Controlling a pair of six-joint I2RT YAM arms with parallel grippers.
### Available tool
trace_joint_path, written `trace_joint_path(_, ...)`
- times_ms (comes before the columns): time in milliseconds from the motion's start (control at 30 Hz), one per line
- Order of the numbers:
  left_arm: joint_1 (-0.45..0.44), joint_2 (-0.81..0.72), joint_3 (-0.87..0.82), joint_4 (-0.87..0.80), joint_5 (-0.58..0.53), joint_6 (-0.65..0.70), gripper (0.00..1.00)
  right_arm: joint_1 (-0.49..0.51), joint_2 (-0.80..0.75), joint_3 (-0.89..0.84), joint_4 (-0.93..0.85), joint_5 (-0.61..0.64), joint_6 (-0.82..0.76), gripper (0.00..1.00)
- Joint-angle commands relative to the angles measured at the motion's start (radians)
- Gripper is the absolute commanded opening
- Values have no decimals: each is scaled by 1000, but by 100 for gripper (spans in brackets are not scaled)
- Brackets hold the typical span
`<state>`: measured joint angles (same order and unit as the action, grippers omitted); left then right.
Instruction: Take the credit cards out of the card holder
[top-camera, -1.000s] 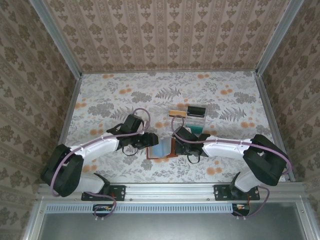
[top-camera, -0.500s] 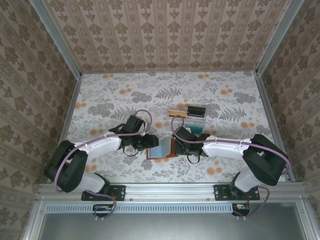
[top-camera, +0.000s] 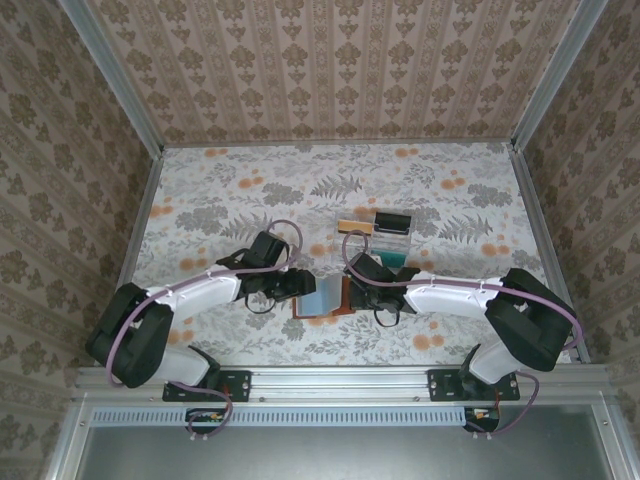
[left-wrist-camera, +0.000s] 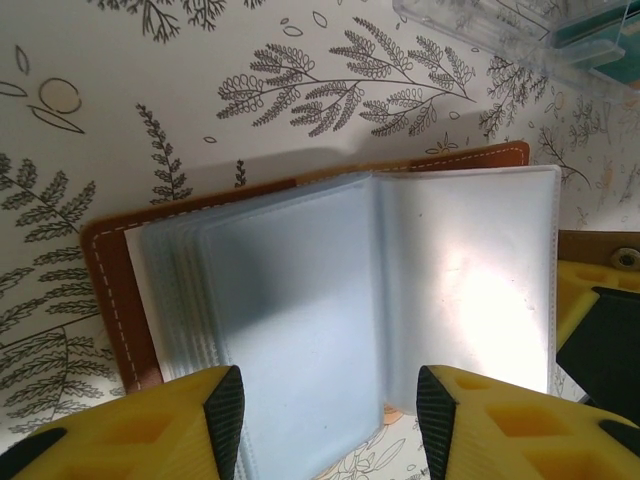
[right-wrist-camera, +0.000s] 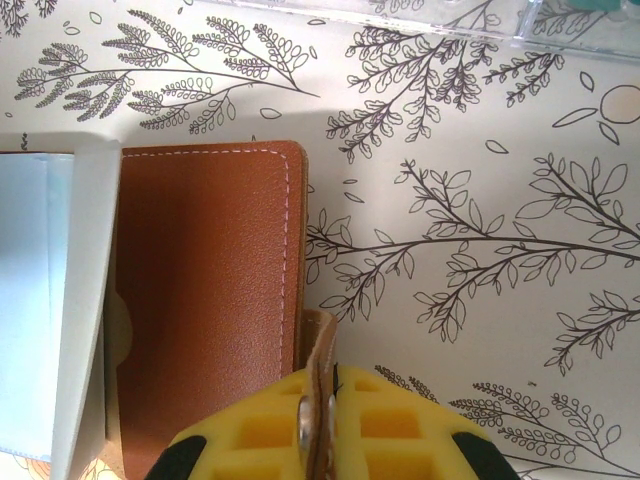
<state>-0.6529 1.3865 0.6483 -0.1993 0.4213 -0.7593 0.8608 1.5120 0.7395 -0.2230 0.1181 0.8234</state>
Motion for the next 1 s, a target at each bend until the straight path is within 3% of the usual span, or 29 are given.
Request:
trace_joint_path(0, 3, 10, -15, -14, 1, 0, 52, -4, 11, -6, 11, -20, 19, 1)
trace_joint_path(567, -2, 76, -37, 89, 78, -20, 53, -1, 10, -6, 14, -21, 22, 1)
trace_joint_path(867, -10, 85, -35, 163, 139, -17, 71, -1, 11, -11, 15, -21, 24, 1)
trace_joint_path(967, -13, 94, -29, 159, 140, -16, 81, -1, 9, -11, 15, -19, 26, 1)
